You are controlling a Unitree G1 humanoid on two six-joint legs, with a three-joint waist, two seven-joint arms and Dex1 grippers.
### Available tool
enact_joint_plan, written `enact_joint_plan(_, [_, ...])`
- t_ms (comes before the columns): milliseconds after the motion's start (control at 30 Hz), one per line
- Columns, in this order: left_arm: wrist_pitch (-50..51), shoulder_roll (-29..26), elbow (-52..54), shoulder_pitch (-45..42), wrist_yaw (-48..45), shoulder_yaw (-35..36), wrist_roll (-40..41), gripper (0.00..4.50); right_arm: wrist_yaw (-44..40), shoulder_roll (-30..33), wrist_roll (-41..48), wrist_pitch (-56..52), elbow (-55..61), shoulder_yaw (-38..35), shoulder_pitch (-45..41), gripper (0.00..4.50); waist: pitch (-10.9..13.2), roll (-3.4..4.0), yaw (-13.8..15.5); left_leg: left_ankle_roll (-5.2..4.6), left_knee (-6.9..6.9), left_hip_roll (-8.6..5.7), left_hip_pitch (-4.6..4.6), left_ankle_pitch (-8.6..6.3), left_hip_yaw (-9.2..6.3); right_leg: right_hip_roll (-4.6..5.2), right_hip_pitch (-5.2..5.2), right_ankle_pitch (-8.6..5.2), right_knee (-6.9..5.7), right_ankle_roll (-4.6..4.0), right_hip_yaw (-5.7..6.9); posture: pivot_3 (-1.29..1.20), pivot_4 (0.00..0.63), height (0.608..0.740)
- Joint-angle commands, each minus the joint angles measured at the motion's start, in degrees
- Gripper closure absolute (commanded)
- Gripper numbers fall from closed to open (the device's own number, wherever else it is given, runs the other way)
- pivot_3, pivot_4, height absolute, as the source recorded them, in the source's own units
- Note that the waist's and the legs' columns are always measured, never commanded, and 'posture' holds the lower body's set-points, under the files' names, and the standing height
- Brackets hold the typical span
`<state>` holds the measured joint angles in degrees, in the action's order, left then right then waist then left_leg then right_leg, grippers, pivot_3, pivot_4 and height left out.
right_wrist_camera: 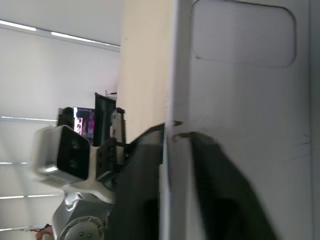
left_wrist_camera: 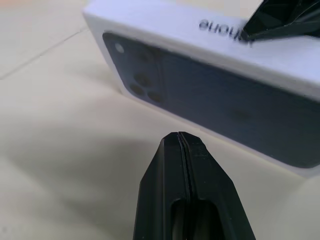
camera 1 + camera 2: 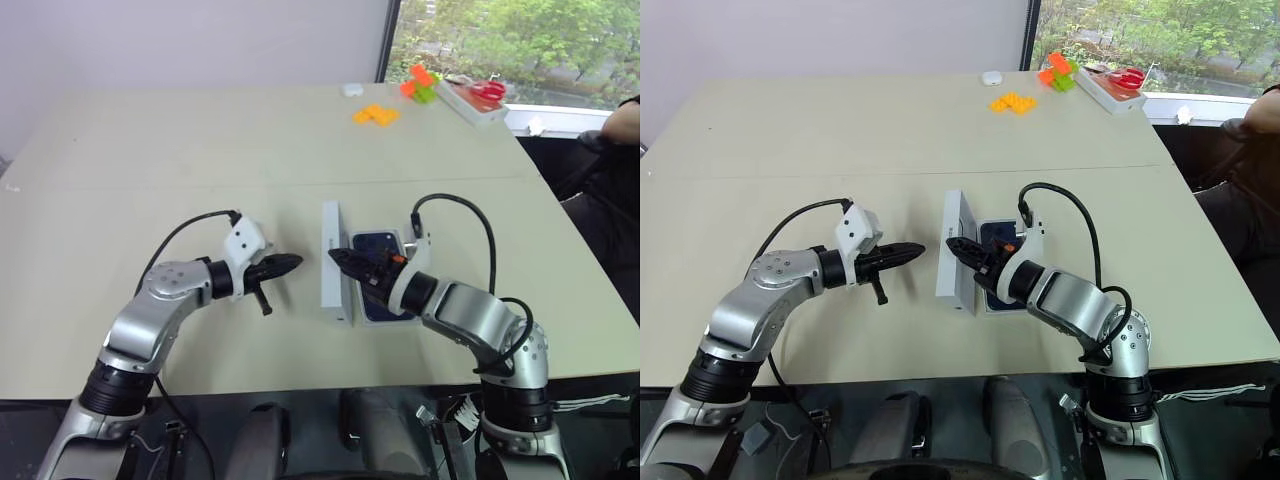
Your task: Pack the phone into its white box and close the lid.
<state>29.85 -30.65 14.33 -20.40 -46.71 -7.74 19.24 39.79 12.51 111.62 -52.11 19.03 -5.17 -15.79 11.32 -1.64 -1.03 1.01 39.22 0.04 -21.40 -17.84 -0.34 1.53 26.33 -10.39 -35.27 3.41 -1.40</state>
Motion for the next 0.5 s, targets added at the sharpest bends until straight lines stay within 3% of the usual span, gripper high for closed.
enact_joint_plan(33, [-1.18,1.35,-0.36,-2.10,-0.06,-0.68,-0.23,4.50,-0.05,2.91,1.38,-0.54,1.18,-1.91,-1.11,1.64,0.00,0.00,0.07,0.00,0.00,-0.01,0.00,0.00,0.01,0.01,0.00,0.00,0.01,0.00,0.00,0.00,0.150,0.726])
enact_joint_plan(167, [-1.21,3.55,-1.05,-3.62,-0.28,-1.95,-0.11,4.50,-6.57,17.70,1.38,-5.81,0.63,-1.46,-4.27,1.64,0.01,0.02,0.18,-0.01,0.02,-0.14,-0.04,0.00,0.05,0.15,0.00,0.00,0.06,0.00,-0.05,0.00,0.150,0.726])
enact_joint_plan(267, [-1.24,5.26,-0.88,-4.50,-0.40,-4.01,-0.46,4.50,-14.94,26.93,-3.30,-8.30,-0.23,-2.73,-6.66,1.64,-0.01,-0.02,0.22,-0.06,0.02,-0.13,0.00,-0.03,0.08,0.10,-0.11,-0.01,0.14,0.01,-0.05,0.00,0.150,0.726])
enact_joint_plan(500, [0.62,8.56,1.12,-5.40,-0.88,-7.65,0.10,4.50,-28.05,36.23,-14.85,-8.25,-4.12,-5.45,-8.26,1.64,-0.02,-0.02,0.18,-0.12,0.00,-0.09,-0.04,-0.07,0.15,-0.09,-0.23,-0.07,0.11,0.13,-0.02,0.00,0.150,0.726])
